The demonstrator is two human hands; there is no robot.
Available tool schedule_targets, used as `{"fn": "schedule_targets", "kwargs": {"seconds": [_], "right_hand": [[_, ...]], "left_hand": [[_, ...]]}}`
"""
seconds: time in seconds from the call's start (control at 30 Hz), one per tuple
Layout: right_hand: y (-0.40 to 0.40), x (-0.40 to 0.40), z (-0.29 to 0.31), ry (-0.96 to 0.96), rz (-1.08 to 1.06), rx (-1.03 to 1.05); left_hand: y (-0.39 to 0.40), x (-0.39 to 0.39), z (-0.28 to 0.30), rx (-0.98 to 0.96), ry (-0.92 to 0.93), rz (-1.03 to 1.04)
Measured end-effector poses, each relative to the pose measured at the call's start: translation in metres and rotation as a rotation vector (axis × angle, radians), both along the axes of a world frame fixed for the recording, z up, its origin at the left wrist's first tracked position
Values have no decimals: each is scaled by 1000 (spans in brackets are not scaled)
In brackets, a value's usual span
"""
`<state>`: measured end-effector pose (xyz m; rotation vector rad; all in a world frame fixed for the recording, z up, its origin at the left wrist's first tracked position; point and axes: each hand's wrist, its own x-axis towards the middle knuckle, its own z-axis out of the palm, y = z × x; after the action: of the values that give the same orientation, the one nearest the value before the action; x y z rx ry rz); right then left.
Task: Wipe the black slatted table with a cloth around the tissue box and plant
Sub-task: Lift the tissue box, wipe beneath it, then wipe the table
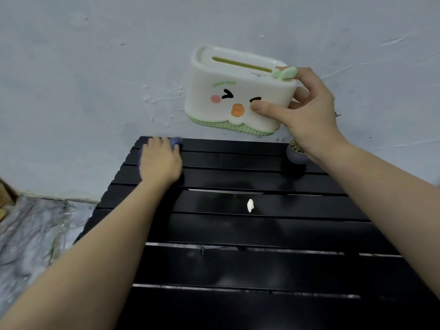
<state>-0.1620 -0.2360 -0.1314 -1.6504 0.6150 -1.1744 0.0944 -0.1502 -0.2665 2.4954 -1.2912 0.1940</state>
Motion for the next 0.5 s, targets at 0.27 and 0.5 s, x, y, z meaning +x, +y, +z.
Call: {"fn": "schedule_targets", "kwargs": {"seconds": [0.27, 0.5], "right_hand": [[0, -2, 2, 27, 3, -16], [11, 4, 5, 4, 0, -6]], "left_hand": [[-47, -127, 22, 52, 287, -549], [-34, -133, 36, -290, 1227, -588]]}}
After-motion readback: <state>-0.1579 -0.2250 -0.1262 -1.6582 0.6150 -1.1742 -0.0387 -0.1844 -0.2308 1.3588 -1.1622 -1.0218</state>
